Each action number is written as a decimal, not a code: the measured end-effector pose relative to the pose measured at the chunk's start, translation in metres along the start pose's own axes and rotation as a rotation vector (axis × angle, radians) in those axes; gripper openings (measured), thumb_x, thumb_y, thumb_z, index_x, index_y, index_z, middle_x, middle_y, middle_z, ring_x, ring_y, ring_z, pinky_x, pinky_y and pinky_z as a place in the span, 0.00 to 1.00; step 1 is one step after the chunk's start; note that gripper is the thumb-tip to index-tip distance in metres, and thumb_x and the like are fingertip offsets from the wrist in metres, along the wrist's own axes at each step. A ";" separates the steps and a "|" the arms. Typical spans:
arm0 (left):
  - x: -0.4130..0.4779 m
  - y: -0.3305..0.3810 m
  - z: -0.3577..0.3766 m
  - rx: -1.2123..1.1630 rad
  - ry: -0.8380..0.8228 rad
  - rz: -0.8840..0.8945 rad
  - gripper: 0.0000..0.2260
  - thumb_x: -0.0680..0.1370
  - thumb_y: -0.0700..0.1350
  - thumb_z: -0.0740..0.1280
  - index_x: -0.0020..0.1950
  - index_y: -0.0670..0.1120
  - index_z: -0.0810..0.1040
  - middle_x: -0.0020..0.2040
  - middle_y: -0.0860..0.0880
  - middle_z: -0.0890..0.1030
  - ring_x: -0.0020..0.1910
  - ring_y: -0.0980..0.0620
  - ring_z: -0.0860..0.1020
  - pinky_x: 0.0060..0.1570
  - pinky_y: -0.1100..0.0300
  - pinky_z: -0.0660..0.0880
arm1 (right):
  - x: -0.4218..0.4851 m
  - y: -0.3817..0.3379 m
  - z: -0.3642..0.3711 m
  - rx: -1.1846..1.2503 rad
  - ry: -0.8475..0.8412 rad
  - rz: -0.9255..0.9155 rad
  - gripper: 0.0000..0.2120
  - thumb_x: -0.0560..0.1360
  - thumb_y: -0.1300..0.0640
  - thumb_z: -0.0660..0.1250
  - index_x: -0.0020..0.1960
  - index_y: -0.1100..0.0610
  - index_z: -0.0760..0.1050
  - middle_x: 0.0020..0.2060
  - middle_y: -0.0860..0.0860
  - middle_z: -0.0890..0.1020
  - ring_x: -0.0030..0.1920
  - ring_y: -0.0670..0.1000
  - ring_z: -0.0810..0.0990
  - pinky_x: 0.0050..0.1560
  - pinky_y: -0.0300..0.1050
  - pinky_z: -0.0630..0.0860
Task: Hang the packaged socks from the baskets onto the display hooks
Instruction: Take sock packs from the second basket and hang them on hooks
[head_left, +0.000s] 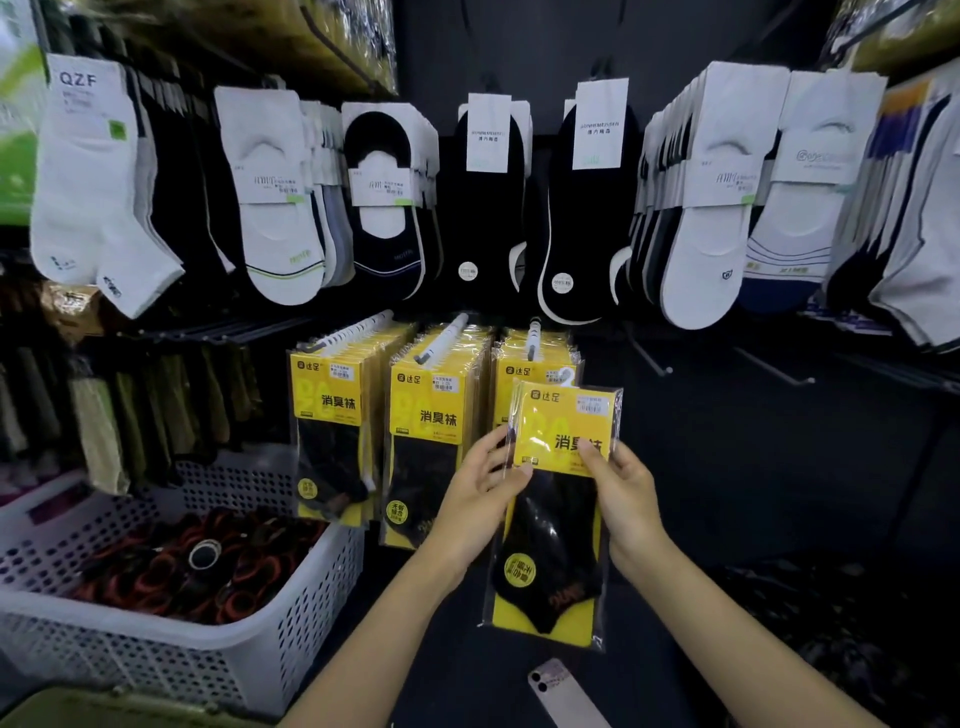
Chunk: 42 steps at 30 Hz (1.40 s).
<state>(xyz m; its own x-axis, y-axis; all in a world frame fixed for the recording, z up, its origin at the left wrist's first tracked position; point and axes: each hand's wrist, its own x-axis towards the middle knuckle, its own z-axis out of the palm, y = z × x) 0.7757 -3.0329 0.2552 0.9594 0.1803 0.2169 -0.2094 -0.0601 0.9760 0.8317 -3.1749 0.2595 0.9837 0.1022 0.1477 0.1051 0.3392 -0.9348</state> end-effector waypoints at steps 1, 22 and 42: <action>0.001 0.000 0.001 0.022 0.004 0.013 0.24 0.78 0.49 0.66 0.72 0.58 0.64 0.62 0.61 0.74 0.58 0.65 0.74 0.53 0.67 0.73 | 0.003 0.000 0.001 -0.013 0.002 -0.012 0.08 0.78 0.59 0.64 0.56 0.56 0.78 0.49 0.53 0.85 0.50 0.52 0.84 0.51 0.47 0.80; 0.139 -0.034 0.028 0.169 0.161 -0.069 0.27 0.82 0.56 0.53 0.77 0.58 0.44 0.78 0.54 0.50 0.76 0.51 0.53 0.71 0.53 0.54 | 0.143 0.028 0.027 -0.257 0.110 0.144 0.10 0.73 0.48 0.70 0.37 0.52 0.75 0.36 0.47 0.79 0.38 0.44 0.76 0.40 0.39 0.72; -0.059 -0.179 0.063 0.230 -0.029 -0.421 0.25 0.80 0.50 0.61 0.76 0.50 0.59 0.73 0.54 0.64 0.72 0.55 0.63 0.71 0.56 0.62 | -0.031 0.141 -0.136 -0.637 -0.186 0.391 0.07 0.75 0.60 0.68 0.53 0.54 0.77 0.52 0.48 0.80 0.51 0.42 0.78 0.50 0.34 0.74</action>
<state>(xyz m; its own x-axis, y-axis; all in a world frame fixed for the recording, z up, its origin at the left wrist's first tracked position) 0.7688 -3.0949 0.0667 0.9573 0.2087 -0.2001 0.2427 -0.2037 0.9485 0.8357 -3.2575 0.0787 0.9319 0.2781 -0.2329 -0.1266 -0.3522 -0.9273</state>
